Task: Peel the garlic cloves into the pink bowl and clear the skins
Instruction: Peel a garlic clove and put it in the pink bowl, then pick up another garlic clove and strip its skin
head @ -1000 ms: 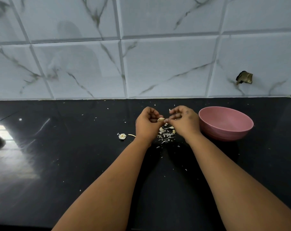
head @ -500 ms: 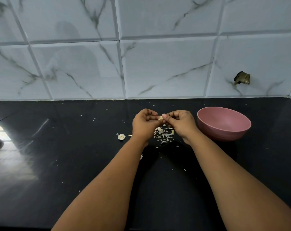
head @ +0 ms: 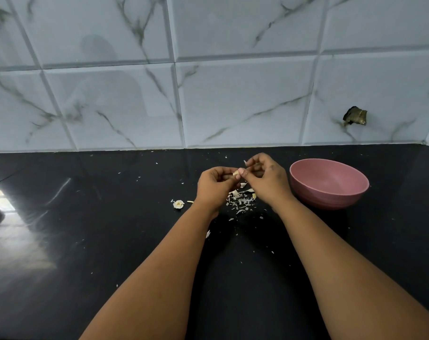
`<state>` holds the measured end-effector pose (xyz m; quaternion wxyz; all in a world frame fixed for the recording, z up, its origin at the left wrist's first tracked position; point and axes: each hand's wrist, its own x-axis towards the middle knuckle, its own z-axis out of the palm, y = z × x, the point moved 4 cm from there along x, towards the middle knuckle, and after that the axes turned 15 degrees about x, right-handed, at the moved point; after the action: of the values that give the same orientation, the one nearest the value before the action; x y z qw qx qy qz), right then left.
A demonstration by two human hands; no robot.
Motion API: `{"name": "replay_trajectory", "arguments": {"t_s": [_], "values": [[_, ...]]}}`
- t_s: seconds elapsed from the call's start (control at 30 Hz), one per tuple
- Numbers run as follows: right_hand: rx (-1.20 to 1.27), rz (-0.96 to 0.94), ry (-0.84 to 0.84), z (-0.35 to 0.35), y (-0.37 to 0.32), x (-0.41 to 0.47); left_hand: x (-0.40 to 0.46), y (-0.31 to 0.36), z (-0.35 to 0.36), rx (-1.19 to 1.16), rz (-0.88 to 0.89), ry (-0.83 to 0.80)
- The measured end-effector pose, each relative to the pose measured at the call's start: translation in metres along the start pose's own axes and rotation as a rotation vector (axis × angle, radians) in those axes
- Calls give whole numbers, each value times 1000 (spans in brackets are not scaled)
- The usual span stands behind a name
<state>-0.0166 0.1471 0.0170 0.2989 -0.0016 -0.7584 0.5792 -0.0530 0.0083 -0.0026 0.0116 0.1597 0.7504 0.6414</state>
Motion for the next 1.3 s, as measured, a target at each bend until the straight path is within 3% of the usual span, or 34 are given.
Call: {"name": "replay_trajectory", "arguments": {"t_s": [0.1,0.2,0.47,0.63,0.8,0.87,0.93,1.07,1.13,1.3], "values": [[157,75,-96,4,2,-2,-1,-1,-1,56,-4,45],[198,40,-74,6,-1,-4,-3,0,-3,132,47,130],[11,-80,61,-19,-31,-12,-10,14,3,432,204,231],[-253,-214,311,-77,-59,-12,-18,9,10,529,257,177],[-581,251,356,-125,-34,0,-15,9,12,536,216,153],[-607,327,313,-125,-26,1,-13,10,10,561,209,135],[-590,260,319,-123,-27,2,-10,9,4,574,188,150],[-538,-199,359,-99,-48,-2,-2,4,-22,530,63,284],[-489,-345,271,-73,-52,-5,0,2,-34,460,2,353],[-410,-292,-21,-16,-24,-10,-2,5,-47,537,-30,432]]}}
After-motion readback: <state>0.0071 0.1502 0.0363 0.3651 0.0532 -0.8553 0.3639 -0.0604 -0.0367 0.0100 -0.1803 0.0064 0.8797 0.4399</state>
